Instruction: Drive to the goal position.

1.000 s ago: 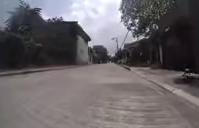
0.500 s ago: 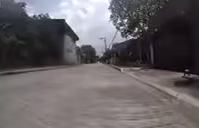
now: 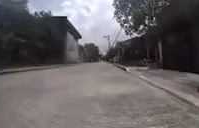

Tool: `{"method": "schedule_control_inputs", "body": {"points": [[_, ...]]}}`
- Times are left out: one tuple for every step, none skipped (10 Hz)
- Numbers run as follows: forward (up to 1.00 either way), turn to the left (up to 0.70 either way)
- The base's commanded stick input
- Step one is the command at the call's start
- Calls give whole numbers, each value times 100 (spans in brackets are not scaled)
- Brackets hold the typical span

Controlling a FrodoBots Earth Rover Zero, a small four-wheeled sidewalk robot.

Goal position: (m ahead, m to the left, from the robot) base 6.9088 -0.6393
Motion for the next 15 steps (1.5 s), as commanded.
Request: {"method": "schedule_control_inputs", "body": {"points": [[100, 0], [100, 0], [100, 0], [100, 0], [100, 0], [100, 0], [100, 0], [100, 0], [100, -2], [100, 0], [100, 0], [100, 0], [100, 0], [100, 0], [100, 0]]}}
